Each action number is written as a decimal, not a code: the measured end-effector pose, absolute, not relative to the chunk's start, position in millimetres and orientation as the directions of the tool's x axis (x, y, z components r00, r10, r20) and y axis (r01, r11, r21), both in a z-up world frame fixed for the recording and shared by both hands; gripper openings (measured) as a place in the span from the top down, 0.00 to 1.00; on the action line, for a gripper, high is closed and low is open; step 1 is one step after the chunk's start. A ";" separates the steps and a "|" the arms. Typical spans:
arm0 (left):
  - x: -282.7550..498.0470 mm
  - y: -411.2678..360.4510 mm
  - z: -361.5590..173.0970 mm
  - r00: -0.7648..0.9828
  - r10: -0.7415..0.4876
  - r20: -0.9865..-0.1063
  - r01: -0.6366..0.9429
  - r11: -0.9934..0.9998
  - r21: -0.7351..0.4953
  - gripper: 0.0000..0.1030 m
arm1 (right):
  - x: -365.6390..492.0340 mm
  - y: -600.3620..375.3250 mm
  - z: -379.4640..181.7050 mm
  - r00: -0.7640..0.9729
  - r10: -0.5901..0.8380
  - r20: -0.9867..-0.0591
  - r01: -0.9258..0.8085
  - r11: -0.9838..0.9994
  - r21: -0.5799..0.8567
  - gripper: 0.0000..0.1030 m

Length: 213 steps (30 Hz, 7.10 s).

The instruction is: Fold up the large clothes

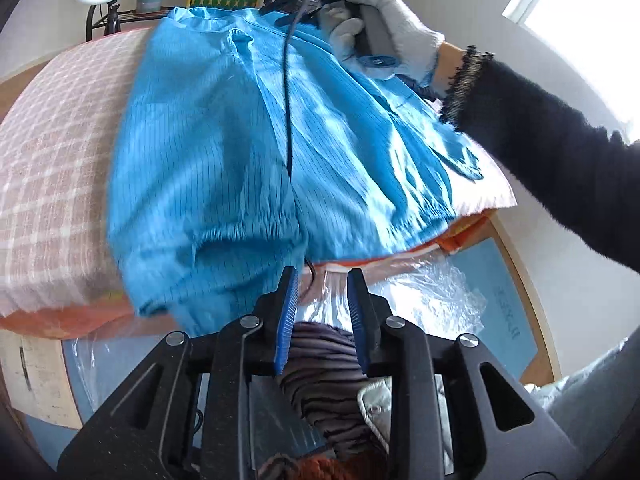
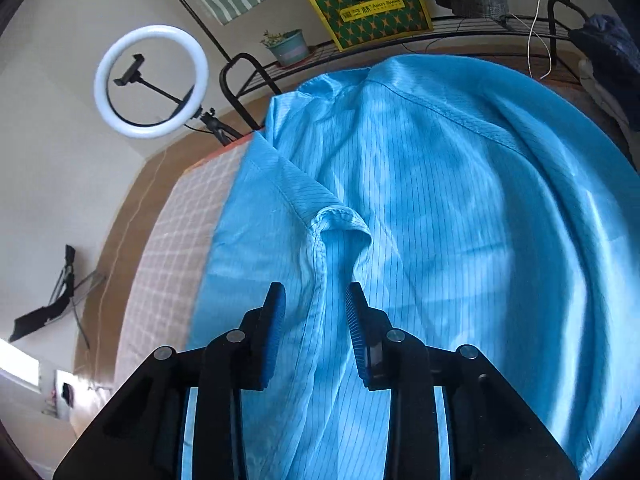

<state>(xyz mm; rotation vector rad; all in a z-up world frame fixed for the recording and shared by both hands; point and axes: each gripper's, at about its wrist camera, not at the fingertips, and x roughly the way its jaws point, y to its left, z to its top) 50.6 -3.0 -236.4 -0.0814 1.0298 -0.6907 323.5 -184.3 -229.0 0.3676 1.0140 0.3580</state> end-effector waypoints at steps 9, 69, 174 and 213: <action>32.2 65.1 -214.2 0.450 -0.533 -0.717 0.333 0.844 -0.420 0.76 | 187.5 -205.2 -190.5 0.445 0.533 -0.720 -0.230 0.845 0.483 0.59; 80.6 -73.9 -200.8 0.477 -0.561 -0.676 0.424 0.821 -0.382 0.61 | 48.8 -538.8 -284.4 0.590 -0.041 -0.806 0.457 0.840 0.292 0.46; 139.7 -106.7 -297.9 0.226 -0.701 -0.676 0.181 0.713 -0.678 0.94 | 244.3 -421.2 -306.3 0.589 0.437 -0.680 0.078 0.807 0.586 0.58; 142.3 -105.9 -309.7 0.182 -0.720 -0.669 0.187 0.694 -0.696 0.98 | 71.3 -344.6 -282.9 0.365 0.568 -0.737 -0.076 0.807 0.585 0.61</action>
